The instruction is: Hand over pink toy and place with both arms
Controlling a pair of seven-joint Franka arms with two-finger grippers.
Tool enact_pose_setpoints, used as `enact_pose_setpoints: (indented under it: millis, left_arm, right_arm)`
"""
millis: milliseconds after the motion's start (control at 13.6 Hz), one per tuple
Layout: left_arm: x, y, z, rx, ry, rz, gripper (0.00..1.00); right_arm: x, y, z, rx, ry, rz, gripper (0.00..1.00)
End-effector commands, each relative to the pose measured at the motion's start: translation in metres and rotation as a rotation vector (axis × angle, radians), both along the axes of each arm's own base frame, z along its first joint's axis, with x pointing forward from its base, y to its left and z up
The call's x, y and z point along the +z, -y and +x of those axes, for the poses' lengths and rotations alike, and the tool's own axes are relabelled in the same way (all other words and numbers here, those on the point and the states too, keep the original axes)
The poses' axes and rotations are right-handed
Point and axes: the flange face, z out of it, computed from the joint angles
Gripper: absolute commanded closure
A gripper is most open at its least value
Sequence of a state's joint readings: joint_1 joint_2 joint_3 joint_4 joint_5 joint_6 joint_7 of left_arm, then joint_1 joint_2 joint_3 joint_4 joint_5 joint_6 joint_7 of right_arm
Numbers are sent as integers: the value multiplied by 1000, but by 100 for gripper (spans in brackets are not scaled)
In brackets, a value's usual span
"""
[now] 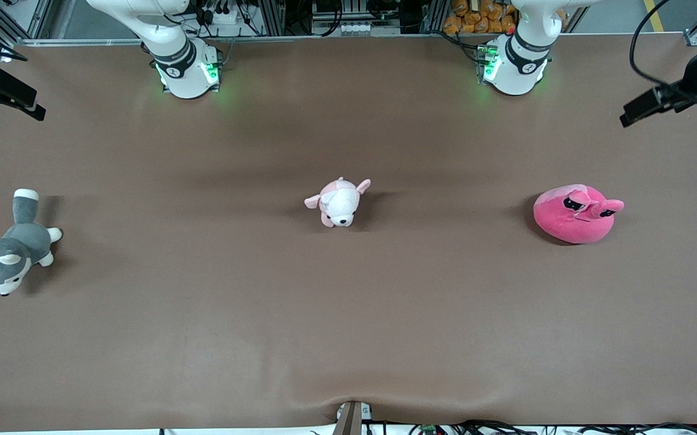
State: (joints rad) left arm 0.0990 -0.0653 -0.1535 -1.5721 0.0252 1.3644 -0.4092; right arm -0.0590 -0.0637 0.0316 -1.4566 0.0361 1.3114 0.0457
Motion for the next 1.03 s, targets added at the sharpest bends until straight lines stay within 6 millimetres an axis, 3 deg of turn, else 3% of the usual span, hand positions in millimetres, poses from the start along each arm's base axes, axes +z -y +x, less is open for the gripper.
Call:
enact_pose_setpoints:
  millis: [0, 220, 440, 587, 807, 954]
  left_arm:
    - [-15, -18, 16, 129, 12, 28, 0]
    - [-35, -38, 25, 286, 25, 36, 0]
    - [-52, -34, 27, 486, 12, 67, 0]
    - [-84, -40, 29, 615, 38, 78, 0]
    - [-135, -65, 30, 714, 24, 87, 0]
    - [-161, -108, 33, 793, 19, 67, 0]
  right_arm:
    - [3, 4, 1, -4, -2, 20, 0]
    - [3, 4, 1, -4, -2, 20, 0]
    - [3, 3, 1, -4, -2, 20, 0]
    - [3, 3, 1, -2, -4, 20, 0]
    - [3, 3, 1, -4, -4, 20, 0]
    - [3, 4, 1, -4, -2, 20, 0]
